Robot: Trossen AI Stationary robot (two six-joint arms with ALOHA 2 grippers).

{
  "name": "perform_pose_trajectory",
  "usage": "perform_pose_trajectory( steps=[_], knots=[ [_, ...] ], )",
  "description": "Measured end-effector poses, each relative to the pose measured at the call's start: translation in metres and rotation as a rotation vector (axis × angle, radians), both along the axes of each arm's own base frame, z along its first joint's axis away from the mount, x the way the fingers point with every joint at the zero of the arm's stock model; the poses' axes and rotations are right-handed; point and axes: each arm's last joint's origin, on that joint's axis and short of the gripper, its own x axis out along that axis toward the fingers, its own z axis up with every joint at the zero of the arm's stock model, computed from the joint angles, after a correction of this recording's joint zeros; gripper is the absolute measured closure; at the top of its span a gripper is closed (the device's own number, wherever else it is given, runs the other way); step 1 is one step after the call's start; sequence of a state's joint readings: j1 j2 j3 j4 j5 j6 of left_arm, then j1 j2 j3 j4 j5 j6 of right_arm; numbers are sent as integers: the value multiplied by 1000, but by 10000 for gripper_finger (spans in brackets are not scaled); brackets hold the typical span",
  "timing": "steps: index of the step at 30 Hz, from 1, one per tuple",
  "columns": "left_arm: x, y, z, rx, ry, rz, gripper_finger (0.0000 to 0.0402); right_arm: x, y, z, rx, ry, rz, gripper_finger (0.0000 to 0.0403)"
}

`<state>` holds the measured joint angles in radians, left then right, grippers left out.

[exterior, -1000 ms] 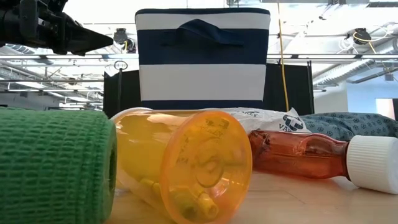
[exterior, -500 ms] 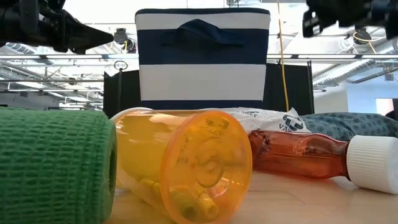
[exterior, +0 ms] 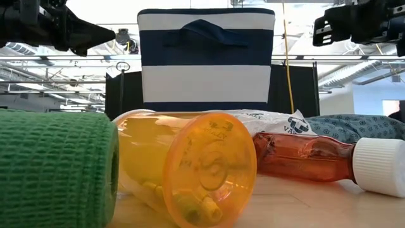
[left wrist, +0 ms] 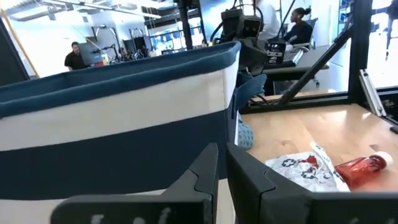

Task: Pick & place medical supplies in basket/bin
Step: Put the green bandage into the blue bin

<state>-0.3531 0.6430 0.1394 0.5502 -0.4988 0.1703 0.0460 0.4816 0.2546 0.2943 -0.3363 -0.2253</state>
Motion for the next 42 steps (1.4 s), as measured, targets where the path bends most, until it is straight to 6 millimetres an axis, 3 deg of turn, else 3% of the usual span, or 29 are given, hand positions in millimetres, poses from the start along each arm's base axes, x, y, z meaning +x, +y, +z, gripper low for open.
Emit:
perform_pose_trajectory(
  steps=[7, 10, 13, 17, 22, 26, 30, 35, 38, 42],
  knots=[
    [2, -6, 3, -196, -36, -180, 366, 0, 0, 0, -22, -12, 1, 402],
    [10, -18, 22, -203, -29, -293, 366, 0, 0, 2, -21, -28, -9, 402],
    [26, -40, 55, -127, 51, -330, 366, 0, -1, 3, -20, -43, -41, 402],
    [59, -75, 94, -46, 278, -215, 366, 1, -2, 3, -16, -41, -56, 401],
    [94, -124, 118, 14, 544, -161, 366, 1, -1, 3, 6, -31, -52, 402],
    [115, -156, 133, -72, 662, -144, 366, 0, -1, 3, 38, -18, -49, 402],
    [137, -184, 131, -149, 776, -179, 366, 0, -1, 3, 47, -13, -48, 402],
    [153, -200, 123, -196, 853, -122, 356, 1, -1, 3, 55, -10, -47, 402],
    [160, -206, 108, -271, 899, -99, 323, 1, -1, 3, 58, -9, -47, 402],
    [167, -215, 90, -426, 977, -80, 249, 1, -1, 3, 56, -10, -47, 401]
  ],
)
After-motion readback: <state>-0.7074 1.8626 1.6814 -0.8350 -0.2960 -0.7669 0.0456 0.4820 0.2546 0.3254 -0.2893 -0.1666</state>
